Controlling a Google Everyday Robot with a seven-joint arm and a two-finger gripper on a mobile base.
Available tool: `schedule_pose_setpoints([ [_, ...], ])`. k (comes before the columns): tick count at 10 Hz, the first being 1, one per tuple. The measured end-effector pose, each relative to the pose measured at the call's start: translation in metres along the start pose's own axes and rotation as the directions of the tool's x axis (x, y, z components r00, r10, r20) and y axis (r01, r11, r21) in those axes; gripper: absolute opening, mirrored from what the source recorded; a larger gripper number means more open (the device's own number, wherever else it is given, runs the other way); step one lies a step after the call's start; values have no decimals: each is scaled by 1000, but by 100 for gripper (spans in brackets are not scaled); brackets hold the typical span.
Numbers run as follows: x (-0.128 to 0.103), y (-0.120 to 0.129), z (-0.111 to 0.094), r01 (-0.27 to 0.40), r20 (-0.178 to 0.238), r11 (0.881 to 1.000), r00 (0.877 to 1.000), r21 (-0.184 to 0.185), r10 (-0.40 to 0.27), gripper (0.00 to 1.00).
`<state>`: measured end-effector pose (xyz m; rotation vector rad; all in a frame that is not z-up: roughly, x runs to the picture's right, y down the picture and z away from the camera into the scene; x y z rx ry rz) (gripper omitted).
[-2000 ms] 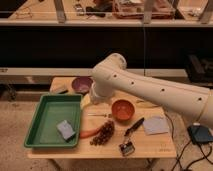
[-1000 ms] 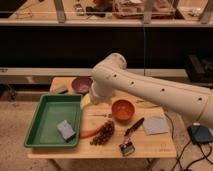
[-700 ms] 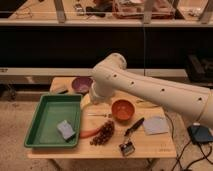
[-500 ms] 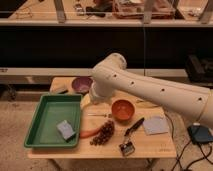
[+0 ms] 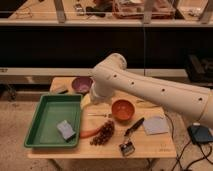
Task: Place brush in table surface
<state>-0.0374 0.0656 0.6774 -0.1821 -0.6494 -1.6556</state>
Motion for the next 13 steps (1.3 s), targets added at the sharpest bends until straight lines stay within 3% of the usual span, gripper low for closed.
schedule_pose_setpoints([
  [4,-8,50,-22,-70,-26,997,997,-43,69,80],
  [11,-9,51,-22,-75,-25,996,997,-47,74,80],
  [13,-14,64,-12,-156,-21,983,988,-101,155,80],
])
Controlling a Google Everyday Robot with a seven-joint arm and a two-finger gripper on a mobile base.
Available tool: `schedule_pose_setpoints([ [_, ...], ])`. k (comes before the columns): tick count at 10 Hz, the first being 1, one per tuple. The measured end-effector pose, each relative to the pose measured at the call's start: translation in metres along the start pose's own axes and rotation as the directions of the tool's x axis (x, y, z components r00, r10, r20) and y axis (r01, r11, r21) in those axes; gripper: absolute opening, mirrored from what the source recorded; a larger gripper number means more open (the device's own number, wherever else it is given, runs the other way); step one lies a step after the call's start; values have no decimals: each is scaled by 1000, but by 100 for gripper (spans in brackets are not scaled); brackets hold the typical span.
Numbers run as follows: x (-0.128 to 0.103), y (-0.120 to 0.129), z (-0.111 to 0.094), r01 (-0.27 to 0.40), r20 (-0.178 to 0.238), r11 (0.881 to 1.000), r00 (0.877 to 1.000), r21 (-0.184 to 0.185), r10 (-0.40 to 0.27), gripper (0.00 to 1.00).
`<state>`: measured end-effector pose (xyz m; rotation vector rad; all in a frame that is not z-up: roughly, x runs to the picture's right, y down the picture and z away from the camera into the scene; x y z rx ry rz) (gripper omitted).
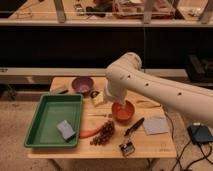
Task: Place brush in table surface
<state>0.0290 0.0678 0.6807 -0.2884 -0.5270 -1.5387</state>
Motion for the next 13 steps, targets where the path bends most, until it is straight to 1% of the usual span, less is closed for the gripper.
schedule_pose_setpoints([
  [1,-5,15,11,-55,6,998,998,-36,55,80],
  [2,-14,38,26,-137,14,988,990,-70,139,80],
  [3,-23,57,35,-212,21,974,977,-83,214,80],
  [4,-31,72,41,-278,24,955,959,-98,282,80],
  [5,-42,89,48,-361,23,925,930,-122,366,80],
  [6,-47,96,50,-400,19,906,914,-138,406,80],
  [7,-54,104,53,-443,15,880,892,-171,452,80],
  [8,-56,107,54,-460,15,869,883,-182,470,80],
  [9,-57,112,57,-475,32,858,871,-195,490,80],
  [10,-60,116,59,-491,53,848,859,-199,510,80],
  [11,-62,122,62,-501,68,841,850,-203,522,80],
  [12,-63,124,67,-504,94,839,843,-204,530,80],
  [13,-63,125,74,-501,117,841,841,-204,529,80],
])
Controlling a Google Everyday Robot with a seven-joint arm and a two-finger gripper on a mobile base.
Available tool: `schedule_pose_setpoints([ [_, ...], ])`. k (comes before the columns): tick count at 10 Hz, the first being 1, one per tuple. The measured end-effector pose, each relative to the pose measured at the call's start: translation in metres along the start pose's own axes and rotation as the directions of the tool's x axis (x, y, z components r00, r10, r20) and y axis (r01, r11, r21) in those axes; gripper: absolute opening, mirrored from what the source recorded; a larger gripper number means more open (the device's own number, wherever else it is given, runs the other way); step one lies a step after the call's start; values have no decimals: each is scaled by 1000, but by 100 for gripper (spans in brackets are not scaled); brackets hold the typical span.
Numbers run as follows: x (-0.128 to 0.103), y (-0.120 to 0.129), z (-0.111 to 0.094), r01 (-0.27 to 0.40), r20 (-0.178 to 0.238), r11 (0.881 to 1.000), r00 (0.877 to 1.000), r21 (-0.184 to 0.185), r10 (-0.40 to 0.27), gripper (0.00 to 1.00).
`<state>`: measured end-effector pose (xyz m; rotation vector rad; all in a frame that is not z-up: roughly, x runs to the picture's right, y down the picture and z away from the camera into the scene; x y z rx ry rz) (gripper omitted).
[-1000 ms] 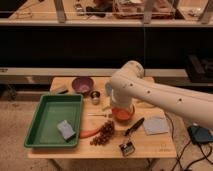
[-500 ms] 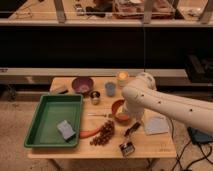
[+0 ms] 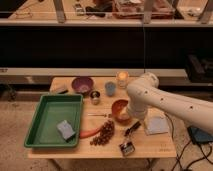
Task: Place brush in table surface
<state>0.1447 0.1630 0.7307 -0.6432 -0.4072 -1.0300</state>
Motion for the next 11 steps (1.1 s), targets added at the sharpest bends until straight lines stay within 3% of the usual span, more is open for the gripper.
schedule_pose_setpoints([
  [3,3,5,15,1,57,1000,998,22,-2,80],
  [6,4,2,32,13,79,999,997,44,-16,80],
  [11,8,3,61,35,84,999,996,38,-38,80],
])
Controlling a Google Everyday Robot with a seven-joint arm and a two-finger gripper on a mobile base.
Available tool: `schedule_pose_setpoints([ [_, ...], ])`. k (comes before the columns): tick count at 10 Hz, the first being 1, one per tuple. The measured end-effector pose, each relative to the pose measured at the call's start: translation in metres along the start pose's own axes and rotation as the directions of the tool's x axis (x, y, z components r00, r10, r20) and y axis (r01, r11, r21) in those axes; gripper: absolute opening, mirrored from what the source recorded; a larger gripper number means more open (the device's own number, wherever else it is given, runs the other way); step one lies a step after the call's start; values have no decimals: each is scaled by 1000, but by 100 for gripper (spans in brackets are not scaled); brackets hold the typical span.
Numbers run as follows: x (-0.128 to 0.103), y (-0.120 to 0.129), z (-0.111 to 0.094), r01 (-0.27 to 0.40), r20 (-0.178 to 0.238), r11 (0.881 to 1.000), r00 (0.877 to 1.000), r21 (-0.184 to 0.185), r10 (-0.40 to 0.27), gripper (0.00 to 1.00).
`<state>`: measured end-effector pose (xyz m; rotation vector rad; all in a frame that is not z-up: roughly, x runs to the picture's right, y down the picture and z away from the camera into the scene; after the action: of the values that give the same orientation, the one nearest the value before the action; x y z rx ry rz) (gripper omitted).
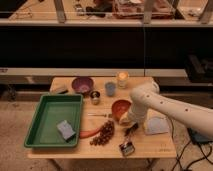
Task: Place brush in table surface
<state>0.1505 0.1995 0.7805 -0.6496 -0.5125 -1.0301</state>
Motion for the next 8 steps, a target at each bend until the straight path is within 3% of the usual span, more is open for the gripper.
schedule_pose_setpoints([
  [8,5,2,23,-5,-1,997,1000,-72,5,80],
])
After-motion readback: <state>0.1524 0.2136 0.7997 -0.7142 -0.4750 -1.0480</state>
